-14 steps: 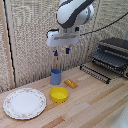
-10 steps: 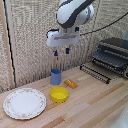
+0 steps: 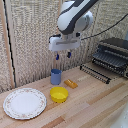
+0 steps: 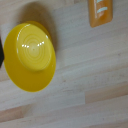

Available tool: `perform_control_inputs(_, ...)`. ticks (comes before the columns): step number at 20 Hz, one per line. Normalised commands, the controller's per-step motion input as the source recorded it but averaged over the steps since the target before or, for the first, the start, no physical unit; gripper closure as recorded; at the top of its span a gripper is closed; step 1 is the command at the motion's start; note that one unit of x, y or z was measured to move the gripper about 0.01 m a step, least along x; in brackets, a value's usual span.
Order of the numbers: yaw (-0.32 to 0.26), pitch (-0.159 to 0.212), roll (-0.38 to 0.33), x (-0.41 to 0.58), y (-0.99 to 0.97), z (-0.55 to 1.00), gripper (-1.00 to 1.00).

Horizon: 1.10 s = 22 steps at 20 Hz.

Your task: Please guide your gripper toward the loaf. Carefully hold the bread using your gripper. Position the gripper over the white dish. Gently place the bread on the white dish.

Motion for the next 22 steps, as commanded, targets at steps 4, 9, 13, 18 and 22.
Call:
perform_control_inputs(4, 0.093, 0.02, 0.0, -0.018, -0.48, -0.38, -1.0)
perform_control_inputs(9, 0.187, 0.068, 0.001, -0.151, -0.33, -0.34, -1.0)
perform_control_inputs(13, 0.201, 0.047, 0.001, -0.064, -0.2, -0.31, -1.0)
perform_control_inputs(18, 0.125, 0.0, 0.0, 0.0, -0.2, -0.33, -1.0)
perform_control_inputs(22, 0.012, -0.015, 0.0, 0.01, -0.21, -0.36, -1.0)
